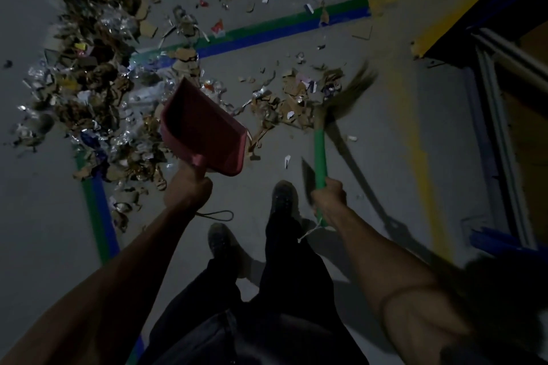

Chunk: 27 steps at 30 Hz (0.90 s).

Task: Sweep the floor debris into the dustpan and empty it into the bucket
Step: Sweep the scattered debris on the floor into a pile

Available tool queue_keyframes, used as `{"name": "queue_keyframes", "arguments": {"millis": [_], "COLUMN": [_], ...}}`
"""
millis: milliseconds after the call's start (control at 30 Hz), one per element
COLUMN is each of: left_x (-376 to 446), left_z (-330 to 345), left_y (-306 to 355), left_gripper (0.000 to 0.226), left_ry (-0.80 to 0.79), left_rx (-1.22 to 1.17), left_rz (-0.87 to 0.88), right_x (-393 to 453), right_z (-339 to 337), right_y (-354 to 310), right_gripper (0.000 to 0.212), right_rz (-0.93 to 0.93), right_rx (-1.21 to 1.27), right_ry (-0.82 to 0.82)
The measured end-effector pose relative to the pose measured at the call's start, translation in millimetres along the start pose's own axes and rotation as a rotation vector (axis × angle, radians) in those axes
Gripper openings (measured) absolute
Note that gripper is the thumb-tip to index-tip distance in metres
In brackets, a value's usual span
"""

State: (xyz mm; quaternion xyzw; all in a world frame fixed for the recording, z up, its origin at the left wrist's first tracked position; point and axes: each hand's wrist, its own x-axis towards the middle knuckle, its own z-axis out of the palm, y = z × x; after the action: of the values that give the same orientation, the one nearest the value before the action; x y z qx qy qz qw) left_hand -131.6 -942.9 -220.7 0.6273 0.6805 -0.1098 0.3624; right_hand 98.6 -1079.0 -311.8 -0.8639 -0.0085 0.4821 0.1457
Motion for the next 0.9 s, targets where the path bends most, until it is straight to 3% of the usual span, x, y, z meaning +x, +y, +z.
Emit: {"name": "queue_keyframes", "arguments": {"millis": [133,333,467,633,900], "left_x": [4.2,1.1,-3.7,-13.2,-33.2], "left_z": [7.6,10.5,3.1,-9.0,-2.5], "left_y": [-16.0,-33.3,-47.7,-72.8,-105.4], "left_gripper": [0.055,0.038,0.041,0.044,0.042], "left_ry": [-0.010,0.057,0.024,-0.025,-0.130], "left_rx": [0.033,-0.054,-0.101,-0.130,-0.109], "left_rz": [-0.129,-0.251,-0.222,-0.135,-0.079], "right_x": [-4.5,-11.4,-34.5,-84.8,-148.0], "right_z": [30.4,49.9,46.6,44.2,73.5], "right_y": [-31.0,-68.7,-64.4,-17.4,90.7], "right_gripper": [0.051,0.058,0.066,0.062,0.060], "right_rz": [-0.123,-0.329,-0.427,-0.399,-0.054], "right_rx": [-0.099,-0.409,-0.474,-0.291,0.355], "right_ry": [-0.042,-0.139,-0.142,-0.060,0.209]}}
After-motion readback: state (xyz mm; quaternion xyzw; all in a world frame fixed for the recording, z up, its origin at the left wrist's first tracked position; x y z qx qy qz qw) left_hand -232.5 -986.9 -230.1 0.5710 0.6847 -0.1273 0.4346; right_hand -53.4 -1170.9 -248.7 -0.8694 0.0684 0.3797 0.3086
